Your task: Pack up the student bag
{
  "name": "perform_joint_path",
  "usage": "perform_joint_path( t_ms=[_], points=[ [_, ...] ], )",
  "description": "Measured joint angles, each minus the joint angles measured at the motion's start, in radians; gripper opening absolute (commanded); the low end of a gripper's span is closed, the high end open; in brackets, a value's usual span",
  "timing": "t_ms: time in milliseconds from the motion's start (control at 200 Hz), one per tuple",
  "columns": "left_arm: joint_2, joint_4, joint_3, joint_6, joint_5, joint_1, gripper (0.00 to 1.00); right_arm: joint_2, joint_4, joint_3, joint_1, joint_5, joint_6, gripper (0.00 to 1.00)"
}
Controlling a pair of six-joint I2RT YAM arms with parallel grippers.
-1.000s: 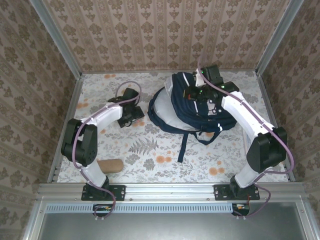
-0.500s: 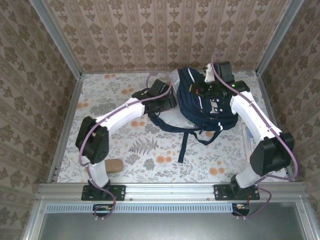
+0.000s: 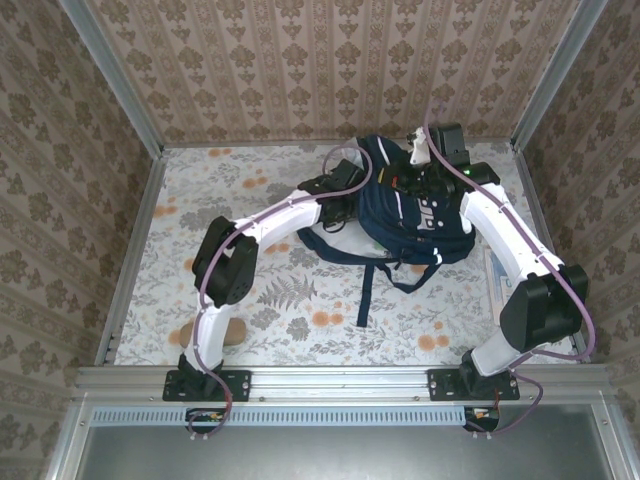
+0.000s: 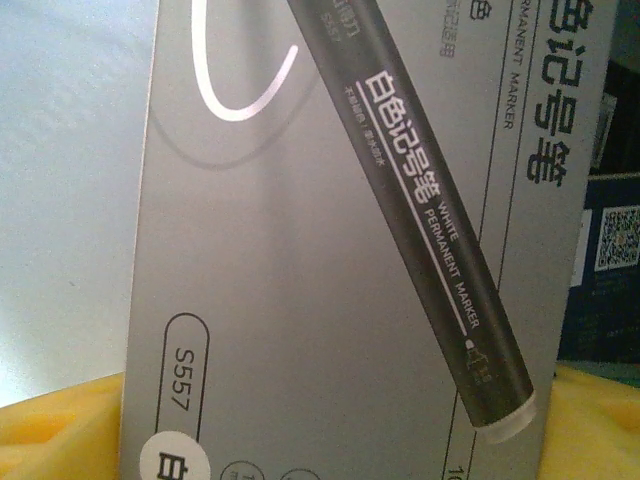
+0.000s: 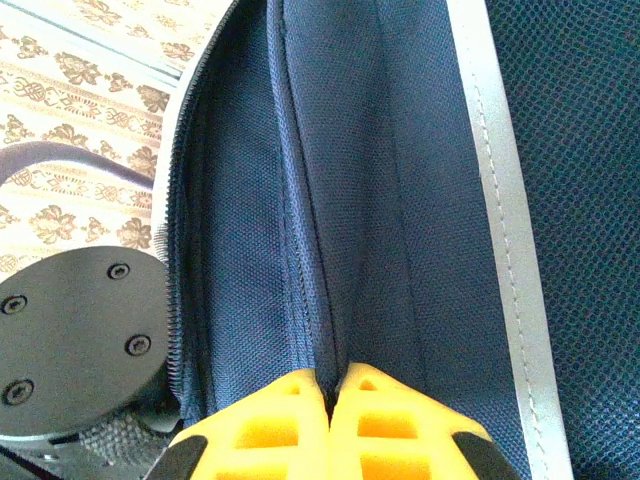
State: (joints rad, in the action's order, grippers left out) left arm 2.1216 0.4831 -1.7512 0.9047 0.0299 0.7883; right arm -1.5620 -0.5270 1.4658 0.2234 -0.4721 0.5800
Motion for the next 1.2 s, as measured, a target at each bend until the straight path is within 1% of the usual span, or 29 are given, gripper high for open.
perform_joint_path(
  t_ms=[160,410,460,555,570,585,740,1000,1200],
  points=[
    [-0.015,-0.03,0.052,0.026,-0.02,0.026,0.85,0.0,-0.006,-0.003,-0.005,0.0,0.0,0.02],
    [-0.083,-0.042,0.167,0.073,-0.027,0.084,0.86,0.0,-0.018,-0.003,-0.008,-0.001,0.0,0.02],
    [-0.085,-0.042,0.174,0.077,-0.027,0.091,0.88,0.0,-0.014,-0.004,-0.008,-0.001,0.0,0.02],
    [-0.085,-0.04,0.174,0.086,-0.031,0.096,0.96,0.0,-0.006,-0.008,-0.008,-0.002,0.0,0.03],
    [-0.085,-0.039,0.174,0.088,-0.033,0.096,0.99,0.0,-0.004,-0.009,-0.008,-0.003,0.0,0.03],
    [-0.085,-0.038,0.174,0.089,-0.034,0.096,1.0,0.0,-0.002,-0.01,-0.008,-0.004,0.0,0.03],
    [-0.085,-0.018,0.174,0.091,-0.029,0.096,1.0,0.0,0.006,-0.019,-0.01,-0.008,0.0,0.03],
    [-0.104,0.047,0.174,0.091,0.027,0.092,1.0,0.0,0.022,-0.029,-0.01,-0.02,0.001,0.03],
    [-0.116,0.064,0.174,0.09,0.031,0.087,1.0,0.0,0.031,-0.035,-0.01,-0.03,0.001,0.03]
  ],
)
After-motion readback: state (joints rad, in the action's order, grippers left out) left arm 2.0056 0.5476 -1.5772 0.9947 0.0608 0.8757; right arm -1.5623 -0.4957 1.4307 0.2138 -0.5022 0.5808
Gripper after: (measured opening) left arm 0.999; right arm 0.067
